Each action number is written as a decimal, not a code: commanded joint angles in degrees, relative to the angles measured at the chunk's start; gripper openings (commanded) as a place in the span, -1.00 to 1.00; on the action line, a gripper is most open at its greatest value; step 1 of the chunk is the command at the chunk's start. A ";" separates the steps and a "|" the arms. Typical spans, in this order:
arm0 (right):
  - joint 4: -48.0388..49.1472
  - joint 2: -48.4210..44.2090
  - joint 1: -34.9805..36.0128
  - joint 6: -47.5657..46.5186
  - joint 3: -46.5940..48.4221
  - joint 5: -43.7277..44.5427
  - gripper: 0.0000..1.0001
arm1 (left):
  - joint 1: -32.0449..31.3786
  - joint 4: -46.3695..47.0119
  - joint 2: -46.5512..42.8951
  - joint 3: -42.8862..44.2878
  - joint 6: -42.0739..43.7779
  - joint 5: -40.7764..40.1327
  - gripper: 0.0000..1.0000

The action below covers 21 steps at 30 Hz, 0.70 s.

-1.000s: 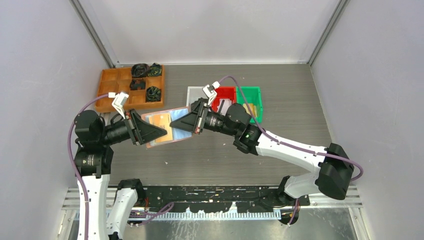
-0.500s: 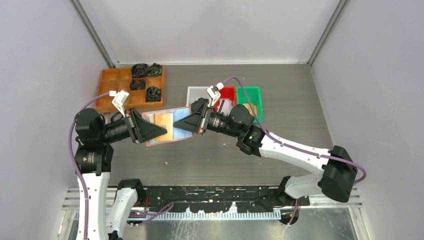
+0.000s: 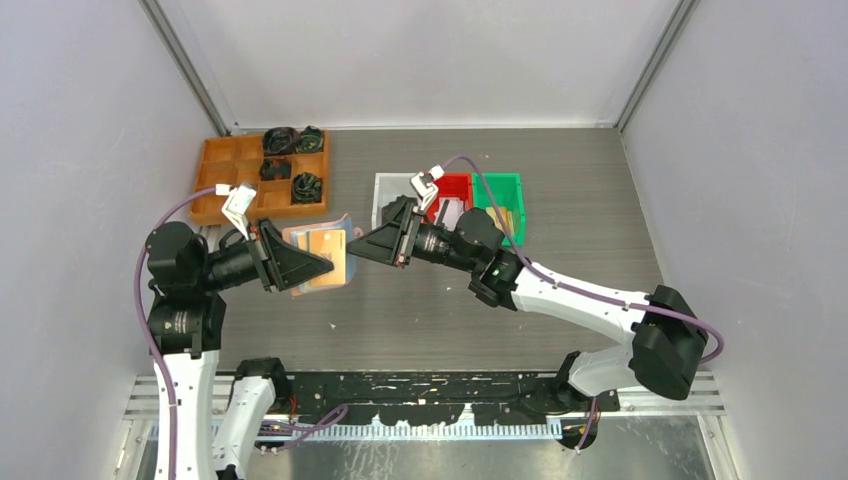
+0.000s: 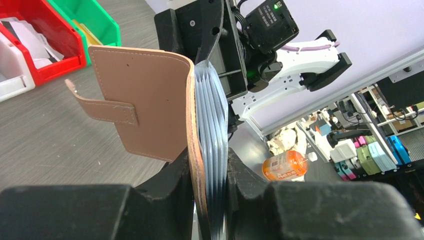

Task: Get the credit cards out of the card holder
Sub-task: Remove the credit card from the card holder.

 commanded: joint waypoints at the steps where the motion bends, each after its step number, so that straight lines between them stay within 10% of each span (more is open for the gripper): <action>1: 3.06 -1.85 0.10 0.27 1.47 -0.98 -0.25 | -0.38 1.94 -0.47 2.09 2.05 1.33 -0.64; 21: -4.48 -4.20 0.00 -4.44 5.35 -3.42 0.07 | -0.41 0.97 -0.57 1.89 3.14 -0.39 -0.66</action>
